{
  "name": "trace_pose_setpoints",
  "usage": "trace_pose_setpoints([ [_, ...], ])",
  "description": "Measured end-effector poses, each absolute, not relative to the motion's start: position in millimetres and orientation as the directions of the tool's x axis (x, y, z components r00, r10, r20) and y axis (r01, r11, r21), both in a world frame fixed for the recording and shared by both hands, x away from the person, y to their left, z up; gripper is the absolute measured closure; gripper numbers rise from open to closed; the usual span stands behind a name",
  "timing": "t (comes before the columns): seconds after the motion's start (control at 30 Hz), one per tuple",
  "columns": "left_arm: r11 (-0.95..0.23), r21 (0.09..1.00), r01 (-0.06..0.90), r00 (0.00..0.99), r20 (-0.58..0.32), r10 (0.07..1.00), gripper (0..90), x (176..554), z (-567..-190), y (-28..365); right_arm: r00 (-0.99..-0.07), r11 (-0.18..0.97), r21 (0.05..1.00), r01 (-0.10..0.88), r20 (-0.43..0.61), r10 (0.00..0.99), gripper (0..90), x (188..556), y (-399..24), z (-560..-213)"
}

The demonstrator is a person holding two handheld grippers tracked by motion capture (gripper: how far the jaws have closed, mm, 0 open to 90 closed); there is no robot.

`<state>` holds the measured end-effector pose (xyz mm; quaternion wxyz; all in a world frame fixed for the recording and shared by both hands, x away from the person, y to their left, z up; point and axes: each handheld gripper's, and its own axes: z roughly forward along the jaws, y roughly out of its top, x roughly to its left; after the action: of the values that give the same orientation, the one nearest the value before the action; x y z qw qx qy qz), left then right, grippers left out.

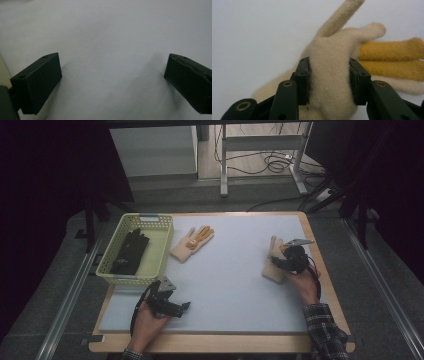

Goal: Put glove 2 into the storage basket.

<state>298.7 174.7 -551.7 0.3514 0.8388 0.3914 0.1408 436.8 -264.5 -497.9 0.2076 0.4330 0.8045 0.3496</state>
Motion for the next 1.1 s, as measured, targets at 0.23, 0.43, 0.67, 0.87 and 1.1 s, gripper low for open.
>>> trace_pose_setpoints([
  [0.23, -0.448, 0.7, 0.556, 0.655, -0.037, 0.755, 1.3, 299, -552, 175, -0.637, 0.401, 0.78, 0.481, -0.004, 0.771, 56.2, 408, -233, -467],
  [0.43, -0.448, 0.7, 0.557, 0.654, -0.038, 0.755, 1.3, 299, -552, 175, -0.712, 0.426, 0.797, 0.429, 0.008, 0.702, 54.6, 380, -196, -458],
  [0.67, -0.45, 0.7, 0.555, 0.656, -0.035, 0.754, 1.4, 299, -552, 175, -0.767, 0.49, 0.775, 0.399, -0.011, 0.642, 53.8, 367, -151, -480],
  [0.87, -0.448, 0.7, 0.556, 0.655, -0.036, 0.755, 1.4, 299, -552, 175, -0.785, 0.519, 0.74, 0.428, 0.02, 0.62, 44.7, 366, -133, -507],
  [1.1, -0.449, 0.699, 0.556, 0.655, -0.036, 0.755, 1.4, 299, -552, 175, -0.784, 0.492, 0.764, 0.418, 0.029, 0.621, 36.9, 370, -144, -496],
])
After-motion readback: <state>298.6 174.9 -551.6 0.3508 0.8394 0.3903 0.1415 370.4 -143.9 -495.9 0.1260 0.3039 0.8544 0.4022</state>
